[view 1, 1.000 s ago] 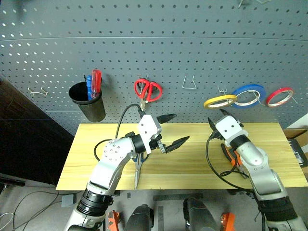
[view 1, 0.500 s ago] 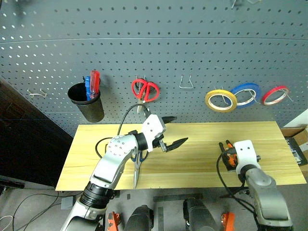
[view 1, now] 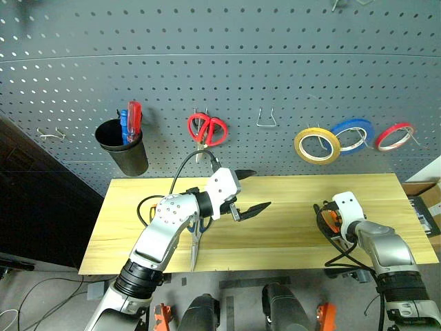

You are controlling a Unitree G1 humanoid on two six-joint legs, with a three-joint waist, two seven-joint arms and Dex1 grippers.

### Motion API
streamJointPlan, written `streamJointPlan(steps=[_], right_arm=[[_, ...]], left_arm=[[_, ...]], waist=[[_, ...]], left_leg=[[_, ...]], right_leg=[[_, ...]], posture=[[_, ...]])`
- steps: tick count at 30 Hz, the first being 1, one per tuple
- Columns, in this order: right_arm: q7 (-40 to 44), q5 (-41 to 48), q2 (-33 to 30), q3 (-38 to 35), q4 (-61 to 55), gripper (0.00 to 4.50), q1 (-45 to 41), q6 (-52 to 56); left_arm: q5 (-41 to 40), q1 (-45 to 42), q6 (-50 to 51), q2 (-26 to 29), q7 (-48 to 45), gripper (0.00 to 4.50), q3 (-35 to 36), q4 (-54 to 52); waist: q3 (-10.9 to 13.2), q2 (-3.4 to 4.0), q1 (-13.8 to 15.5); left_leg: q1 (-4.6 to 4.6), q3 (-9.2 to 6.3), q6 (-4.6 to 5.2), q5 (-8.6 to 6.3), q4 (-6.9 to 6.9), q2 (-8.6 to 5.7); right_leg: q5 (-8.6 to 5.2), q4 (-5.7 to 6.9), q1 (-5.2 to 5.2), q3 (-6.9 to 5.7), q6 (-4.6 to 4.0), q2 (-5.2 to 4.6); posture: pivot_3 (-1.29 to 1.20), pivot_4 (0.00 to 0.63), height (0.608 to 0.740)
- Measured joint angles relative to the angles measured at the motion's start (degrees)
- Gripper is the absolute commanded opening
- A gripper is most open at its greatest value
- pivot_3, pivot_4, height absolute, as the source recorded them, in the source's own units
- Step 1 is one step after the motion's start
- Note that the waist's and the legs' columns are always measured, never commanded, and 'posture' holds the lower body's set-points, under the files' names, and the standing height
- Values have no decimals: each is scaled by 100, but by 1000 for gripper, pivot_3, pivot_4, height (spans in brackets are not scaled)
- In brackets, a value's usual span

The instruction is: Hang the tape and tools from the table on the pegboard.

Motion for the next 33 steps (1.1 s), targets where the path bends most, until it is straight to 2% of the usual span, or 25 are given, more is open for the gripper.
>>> streamJointPlan(steps=[9,17,20,23,25,30,33], right_arm=[[410,0,-376,356,544,4490,-130,-115],[489,24,-421,375,785,4490,-219,-124],[539,106,-412,354,999,3947,-320,-123],[522,186,-385,270,1294,2993,-474,-121],[522,224,-378,247,1412,2608,-528,-125],[302,224,-228,163,1323,2607,-461,-218],[-159,220,44,4,619,2607,-64,-201]], left_arm=[[91,9,-25,-7,1,4399,-52,0],[107,38,-30,-14,2,4399,-59,0],[105,45,-34,-22,-3,4399,-59,0],[83,96,-50,-38,-22,4399,-59,-1],[-17,182,-52,-32,-89,4399,-58,-20],[-288,431,-177,68,-335,4399,-44,-239],[-416,637,-187,264,-395,4399,186,-241]], waist=[[0,-1,2],[-5,-11,5],[-12,-22,5],[-20,-35,5],[-26,-45,6],[-50,-83,13],[-48,-79,13]], left_leg=[[1,-2,0,0,1,1],[3,-4,0,0,3,1],[7,-5,0,0,4,1],[11,-5,0,0,3,1],[10,-5,-1,0,3,3],[11,-6,-1,0,3,6],[6,-7,-2,0,0,9]], right_leg=[[0,-2,5,-3,0,-2],[0,-5,10,-4,1,-2],[1,-6,15,-4,1,-3],[1,-5,17,-4,1,-3],[1,-6,17,-5,1,-4],[1,-9,17,-3,0,-12],[1,-3,6,0,0,-15]], posture=[[-73,236,740],[-78,236,740],[-78,234,740],[-75,230,740],[-75,230,740],[-71,228,740],[-68,231,740]])
